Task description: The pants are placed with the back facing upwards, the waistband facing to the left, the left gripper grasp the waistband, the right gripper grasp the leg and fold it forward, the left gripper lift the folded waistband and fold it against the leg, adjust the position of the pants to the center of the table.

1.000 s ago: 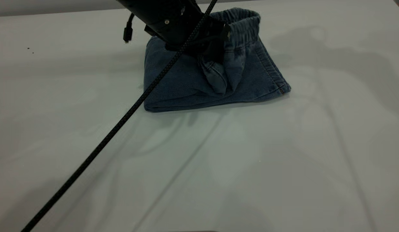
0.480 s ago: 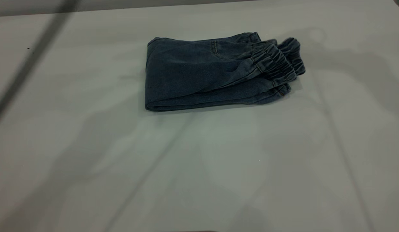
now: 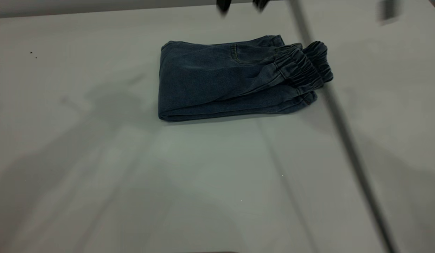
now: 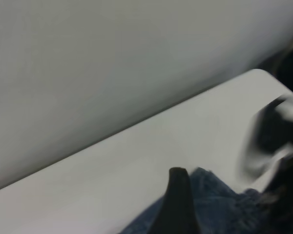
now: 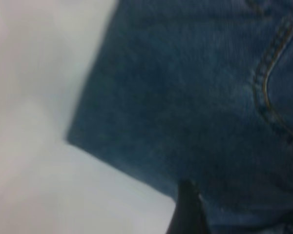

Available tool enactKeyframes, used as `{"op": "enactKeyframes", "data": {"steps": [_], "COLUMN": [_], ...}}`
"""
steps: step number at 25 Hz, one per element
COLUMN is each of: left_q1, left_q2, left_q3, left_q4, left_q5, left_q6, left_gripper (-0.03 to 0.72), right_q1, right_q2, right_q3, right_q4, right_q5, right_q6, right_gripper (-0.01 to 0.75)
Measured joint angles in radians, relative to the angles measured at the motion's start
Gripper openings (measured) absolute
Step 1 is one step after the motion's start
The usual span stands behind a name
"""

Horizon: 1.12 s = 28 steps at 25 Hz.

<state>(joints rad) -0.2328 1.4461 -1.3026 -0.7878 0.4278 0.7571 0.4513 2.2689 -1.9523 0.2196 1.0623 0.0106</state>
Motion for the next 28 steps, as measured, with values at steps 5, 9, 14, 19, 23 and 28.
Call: {"op": "enactKeyframes", "data": {"steps": [5, 9, 14, 19, 23, 28], "left_q1": [0.000, 0.000, 0.000, 0.000, 0.000, 0.006], "left_q2": [-0.008, -0.008, -0.008, -0.008, -0.008, -0.025], "left_q3": [0.001, 0.007, 0.007, 0.007, 0.007, 0.007], "left_q4": [0.001, 0.004, 0.007, 0.020, 0.035, 0.098], "left_q5": [0.079, 0.132, 0.170, 0.183, 0.192, 0.224], "left_q6": [-0.006, -0.007, -0.007, -0.007, -0.006, -0.007], "left_gripper": [0.570, 0.570, 0.570, 0.570, 0.570, 0.570], "right_q1": [0.093, 0.102, 0.107, 0.106, 0.107, 0.107], "right_q2": [0.096, 0.167, 0.235, 0.237, 0.216, 0.097], "right_q3": [0.000, 0.000, 0.000, -0.003, -0.003, -0.006], "right_q4": [-0.276, -0.306, -0.220, -0.069, -0.018, -0.109], "right_q5": [-0.033, -0.038, -0.012, 0.048, 0.068, 0.137], "right_q6": [0.251, 0.325, 0.313, 0.241, 0.210, 0.203], "right_gripper": [0.449, 0.449, 0.447, 0.419, 0.388, 0.378]}}
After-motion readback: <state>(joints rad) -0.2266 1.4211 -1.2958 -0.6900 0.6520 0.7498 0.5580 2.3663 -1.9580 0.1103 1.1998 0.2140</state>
